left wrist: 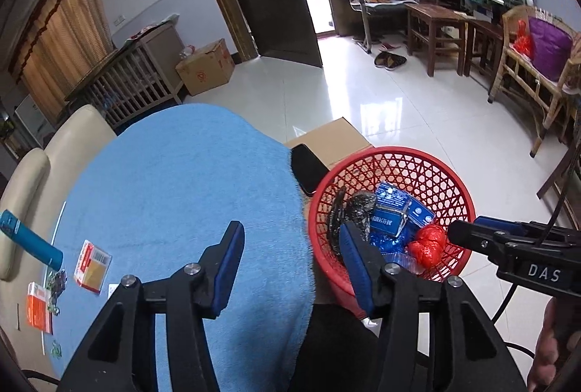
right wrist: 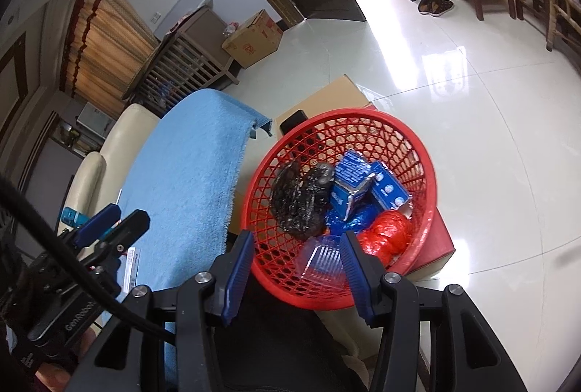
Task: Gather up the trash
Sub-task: 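Move both tools back over the table toward the white medicine box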
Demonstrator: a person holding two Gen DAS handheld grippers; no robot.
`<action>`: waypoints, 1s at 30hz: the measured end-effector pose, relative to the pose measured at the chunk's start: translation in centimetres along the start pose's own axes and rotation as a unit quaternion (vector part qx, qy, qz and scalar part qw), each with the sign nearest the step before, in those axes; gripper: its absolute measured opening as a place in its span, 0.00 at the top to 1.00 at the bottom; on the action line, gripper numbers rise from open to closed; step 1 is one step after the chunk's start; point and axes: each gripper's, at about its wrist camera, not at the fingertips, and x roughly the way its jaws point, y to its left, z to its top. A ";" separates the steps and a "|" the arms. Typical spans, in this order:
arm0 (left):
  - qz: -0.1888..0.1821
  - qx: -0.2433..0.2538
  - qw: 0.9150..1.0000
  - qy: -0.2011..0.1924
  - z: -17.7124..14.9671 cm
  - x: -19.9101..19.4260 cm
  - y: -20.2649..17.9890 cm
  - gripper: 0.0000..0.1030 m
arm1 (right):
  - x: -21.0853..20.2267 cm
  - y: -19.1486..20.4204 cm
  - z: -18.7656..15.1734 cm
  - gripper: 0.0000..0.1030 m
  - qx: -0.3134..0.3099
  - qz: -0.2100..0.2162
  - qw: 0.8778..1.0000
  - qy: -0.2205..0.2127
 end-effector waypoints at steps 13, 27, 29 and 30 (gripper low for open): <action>0.014 -0.048 0.999 -0.016 -1.3 -1.4 3.8 0.46 | 0.8 4.0 -0.9 0.48 -0.045 -0.005 0.999 0.012; 0.020 -0.099 0.994 -0.028 -3.6 -2.5 8.6 0.46 | 1.9 9.3 -2.1 0.48 -0.104 -0.010 0.994 0.028; 0.023 -0.108 0.993 -0.029 -4.0 -2.6 9.4 0.46 | 2.0 10.1 -2.4 0.48 -0.113 -0.011 0.993 0.030; 0.024 -0.112 0.993 -0.029 -4.2 -2.6 9.8 0.46 | 2.1 10.5 -2.6 0.48 -0.117 -0.011 0.993 0.031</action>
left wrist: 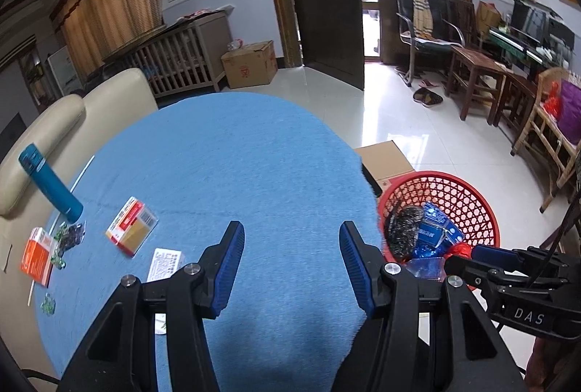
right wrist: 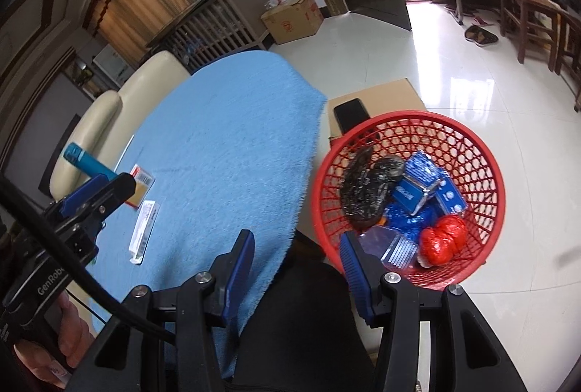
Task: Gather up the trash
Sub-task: 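Move both tools back over the table toward the white medicine box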
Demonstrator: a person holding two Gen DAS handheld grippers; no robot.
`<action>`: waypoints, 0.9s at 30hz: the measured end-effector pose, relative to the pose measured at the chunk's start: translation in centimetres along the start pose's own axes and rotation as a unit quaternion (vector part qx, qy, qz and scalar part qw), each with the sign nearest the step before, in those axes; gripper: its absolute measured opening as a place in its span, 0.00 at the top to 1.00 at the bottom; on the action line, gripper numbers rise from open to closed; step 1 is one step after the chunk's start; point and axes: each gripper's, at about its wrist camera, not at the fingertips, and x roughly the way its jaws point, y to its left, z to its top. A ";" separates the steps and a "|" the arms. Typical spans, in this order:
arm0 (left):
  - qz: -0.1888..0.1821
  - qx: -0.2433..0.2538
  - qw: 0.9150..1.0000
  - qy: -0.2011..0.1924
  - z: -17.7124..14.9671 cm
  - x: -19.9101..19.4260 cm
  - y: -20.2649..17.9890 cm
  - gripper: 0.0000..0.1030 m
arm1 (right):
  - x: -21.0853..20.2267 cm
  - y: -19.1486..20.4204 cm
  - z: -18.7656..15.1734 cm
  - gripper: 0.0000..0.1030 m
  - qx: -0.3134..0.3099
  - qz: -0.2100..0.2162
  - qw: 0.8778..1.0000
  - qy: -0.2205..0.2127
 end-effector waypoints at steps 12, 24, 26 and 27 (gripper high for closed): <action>0.031 -0.040 0.999 -0.001 -2.3 -0.2 5.1 0.46 | 1.7 4.4 -0.8 0.48 -0.050 -0.004 0.998 0.027; 0.115 -0.163 0.979 0.041 -8.7 -1.1 17.6 0.46 | 4.1 10.1 -1.1 0.48 -0.112 0.007 0.992 0.062; 0.134 -0.185 0.972 0.044 -9.9 -1.5 19.8 0.46 | 4.8 11.5 -1.1 0.48 -0.122 0.019 0.990 0.074; 0.143 -0.197 0.969 0.046 -10.5 -1.7 20.8 0.46 | 5.2 12.3 -1.0 0.48 -0.126 0.026 0.988 0.081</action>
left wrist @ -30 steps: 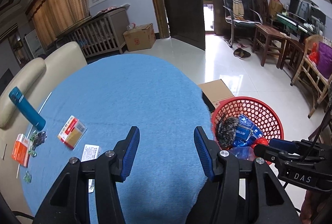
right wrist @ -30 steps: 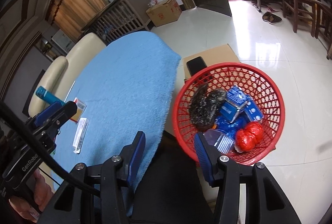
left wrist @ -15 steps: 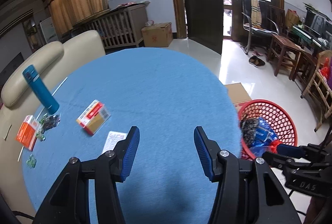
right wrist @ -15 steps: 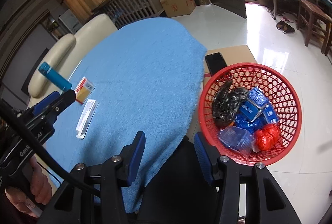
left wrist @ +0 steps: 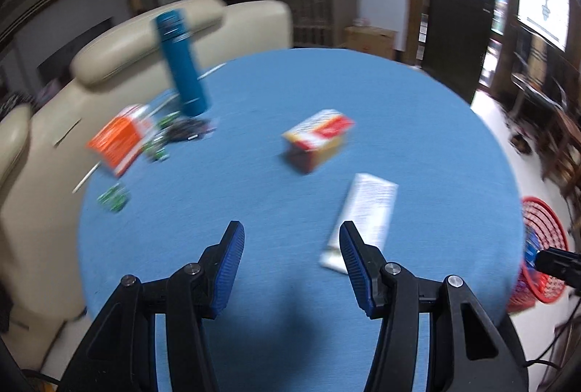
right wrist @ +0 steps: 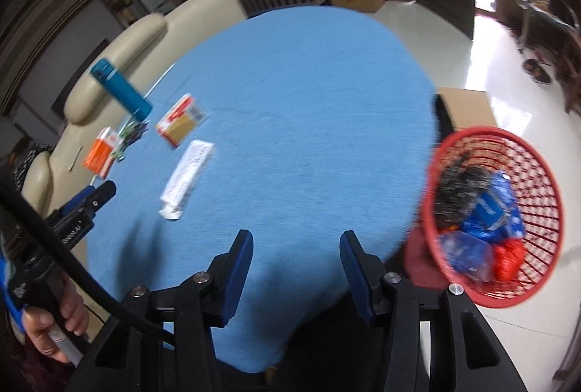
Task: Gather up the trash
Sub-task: 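Move both tools back over the table toward the white medicine box, then close the right tool on the white medicine box while the left tool approaches the red-yellow box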
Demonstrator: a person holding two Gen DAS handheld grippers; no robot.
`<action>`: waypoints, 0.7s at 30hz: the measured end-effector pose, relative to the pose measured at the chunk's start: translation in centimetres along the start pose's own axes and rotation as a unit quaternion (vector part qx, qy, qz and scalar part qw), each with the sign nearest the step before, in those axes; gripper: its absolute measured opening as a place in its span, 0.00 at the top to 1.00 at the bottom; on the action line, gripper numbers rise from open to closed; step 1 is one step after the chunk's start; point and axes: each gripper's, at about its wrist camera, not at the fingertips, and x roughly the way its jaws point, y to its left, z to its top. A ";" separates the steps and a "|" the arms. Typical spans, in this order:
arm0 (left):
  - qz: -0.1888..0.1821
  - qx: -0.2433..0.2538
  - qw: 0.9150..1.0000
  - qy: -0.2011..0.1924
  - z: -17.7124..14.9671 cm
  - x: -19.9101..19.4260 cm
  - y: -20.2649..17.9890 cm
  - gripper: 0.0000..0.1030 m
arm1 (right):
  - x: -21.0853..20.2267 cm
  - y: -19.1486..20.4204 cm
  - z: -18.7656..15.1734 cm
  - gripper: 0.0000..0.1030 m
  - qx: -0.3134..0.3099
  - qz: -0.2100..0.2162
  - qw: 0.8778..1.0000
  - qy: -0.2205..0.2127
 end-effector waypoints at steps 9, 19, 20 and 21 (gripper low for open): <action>0.023 -0.050 0.998 0.019 -2.1 1.0 5.6 0.46 | 4.8 7.1 2.8 0.42 -0.035 0.040 0.997 0.056; 0.029 -0.067 0.996 0.041 -3.5 2.4 8.4 0.46 | 13.1 12.7 5.4 0.41 -0.034 0.041 0.990 0.132; 0.030 -0.070 0.996 0.045 -3.6 2.6 8.6 0.46 | 13.7 13.0 5.6 0.41 -0.031 0.038 0.989 0.136; 0.032 -0.072 0.996 0.048 -3.8 2.8 8.9 0.46 | 14.3 13.2 5.8 0.41 -0.028 0.036 0.989 0.140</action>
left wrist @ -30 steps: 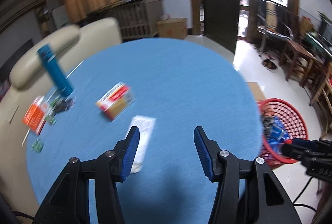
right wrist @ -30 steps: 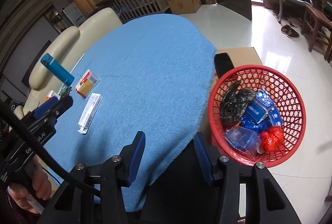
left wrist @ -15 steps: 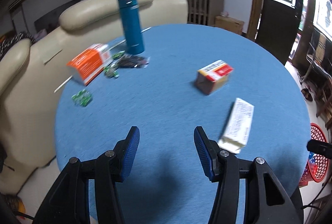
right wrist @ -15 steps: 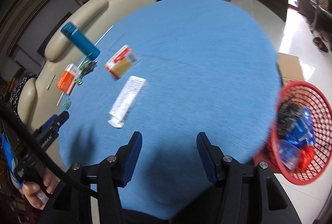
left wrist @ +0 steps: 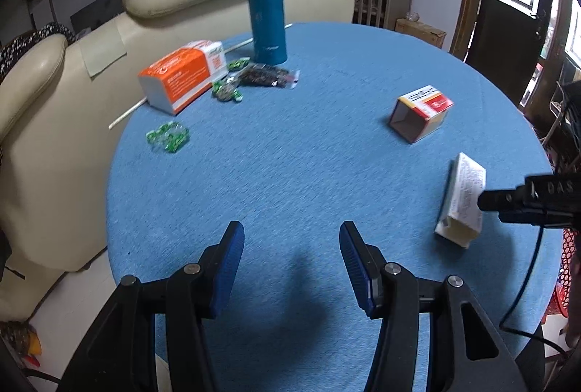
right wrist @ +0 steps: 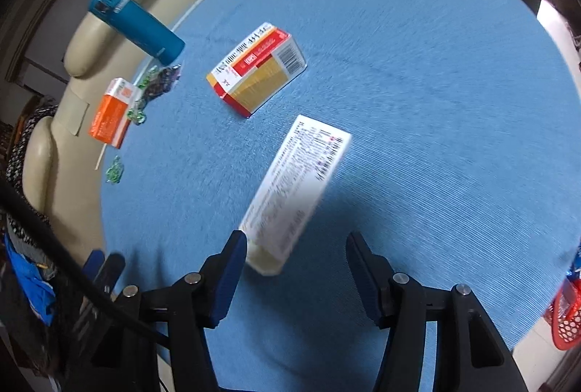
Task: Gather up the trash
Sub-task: 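Close the right tool on the white medicine box while the left tool approaches the red-yellow box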
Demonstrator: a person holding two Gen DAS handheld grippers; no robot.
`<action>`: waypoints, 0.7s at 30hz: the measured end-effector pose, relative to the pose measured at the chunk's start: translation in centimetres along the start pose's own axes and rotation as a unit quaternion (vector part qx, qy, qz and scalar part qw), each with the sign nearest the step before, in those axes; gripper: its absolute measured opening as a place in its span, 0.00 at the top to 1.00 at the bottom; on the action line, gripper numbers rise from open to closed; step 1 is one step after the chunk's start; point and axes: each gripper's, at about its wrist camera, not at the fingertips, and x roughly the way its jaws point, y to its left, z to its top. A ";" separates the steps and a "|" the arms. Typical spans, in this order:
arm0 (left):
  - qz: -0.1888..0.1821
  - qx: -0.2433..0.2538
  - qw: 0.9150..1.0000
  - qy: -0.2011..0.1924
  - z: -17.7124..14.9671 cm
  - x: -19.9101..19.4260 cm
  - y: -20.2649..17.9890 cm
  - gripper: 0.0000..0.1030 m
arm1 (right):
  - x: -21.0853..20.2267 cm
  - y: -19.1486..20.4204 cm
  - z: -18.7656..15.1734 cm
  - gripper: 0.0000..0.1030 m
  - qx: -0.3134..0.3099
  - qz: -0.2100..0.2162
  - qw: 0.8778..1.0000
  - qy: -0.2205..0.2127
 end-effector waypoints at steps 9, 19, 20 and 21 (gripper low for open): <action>0.003 -0.007 1.000 0.010 0.3 1.2 0.9 0.46 | 3.8 2.5 1.2 0.37 -0.001 -0.023 0.999 0.024; -0.005 0.006 1.000 0.000 2.7 1.8 0.4 0.46 | 4.0 4.3 -0.1 0.43 -0.093 -0.078 0.992 -0.029; -0.007 0.010 1.000 -0.003 3.1 1.7 0.2 0.46 | 3.9 4.1 -0.1 0.44 -0.094 -0.076 0.992 -0.031; -0.008 0.014 1.000 -0.005 3.4 1.8 -0.1 0.46 | 3.6 3.8 -0.3 0.45 -0.094 -0.075 0.992 -0.033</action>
